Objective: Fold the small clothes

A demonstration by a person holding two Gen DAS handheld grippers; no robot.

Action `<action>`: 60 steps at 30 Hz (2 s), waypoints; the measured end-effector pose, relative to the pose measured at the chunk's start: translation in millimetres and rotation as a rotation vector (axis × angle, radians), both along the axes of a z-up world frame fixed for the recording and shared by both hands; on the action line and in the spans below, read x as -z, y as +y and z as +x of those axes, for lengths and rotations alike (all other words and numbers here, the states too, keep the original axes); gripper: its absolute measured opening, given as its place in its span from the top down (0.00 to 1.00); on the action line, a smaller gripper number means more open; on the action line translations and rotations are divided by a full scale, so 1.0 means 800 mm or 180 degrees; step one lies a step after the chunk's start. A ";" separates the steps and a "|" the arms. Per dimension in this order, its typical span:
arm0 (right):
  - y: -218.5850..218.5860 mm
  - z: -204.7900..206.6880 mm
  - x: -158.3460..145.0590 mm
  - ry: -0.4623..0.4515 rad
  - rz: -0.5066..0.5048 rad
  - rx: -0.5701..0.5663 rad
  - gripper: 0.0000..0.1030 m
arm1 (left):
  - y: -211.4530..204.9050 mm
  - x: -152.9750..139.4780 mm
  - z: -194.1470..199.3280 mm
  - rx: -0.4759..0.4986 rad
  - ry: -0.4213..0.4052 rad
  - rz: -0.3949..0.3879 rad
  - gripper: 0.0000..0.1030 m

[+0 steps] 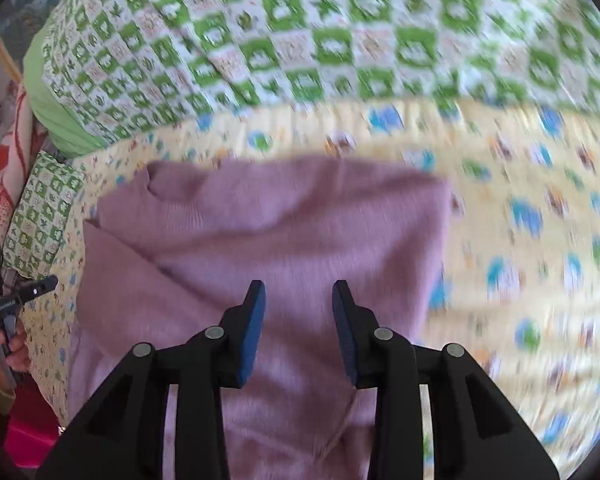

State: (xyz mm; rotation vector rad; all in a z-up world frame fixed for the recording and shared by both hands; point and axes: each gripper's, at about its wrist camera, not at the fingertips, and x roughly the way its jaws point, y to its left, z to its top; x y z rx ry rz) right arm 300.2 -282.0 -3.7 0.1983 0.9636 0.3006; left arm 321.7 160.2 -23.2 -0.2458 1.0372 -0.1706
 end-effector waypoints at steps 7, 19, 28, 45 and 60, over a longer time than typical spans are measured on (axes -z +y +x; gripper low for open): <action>0.016 0.122 -0.002 0.0025 -0.0200 -0.0493 0.60 | -0.030 0.006 0.139 0.0499 0.0208 0.0211 0.22; 0.056 0.173 0.064 0.0387 -0.0662 -0.1491 0.59 | -0.110 0.066 0.210 0.1187 0.0491 0.0809 0.28; 0.026 0.137 -0.007 -0.0339 -0.0462 -0.0832 0.96 | -0.118 0.019 0.184 0.1216 0.0011 0.0746 0.95; 0.059 0.144 0.044 -0.0167 -0.0771 0.0174 0.76 | -0.064 0.021 0.206 0.0218 0.0024 0.0768 0.44; 0.056 -0.094 0.024 0.0080 0.0008 0.0127 0.63 | -0.021 0.014 -0.081 -0.0369 0.0172 0.0112 0.43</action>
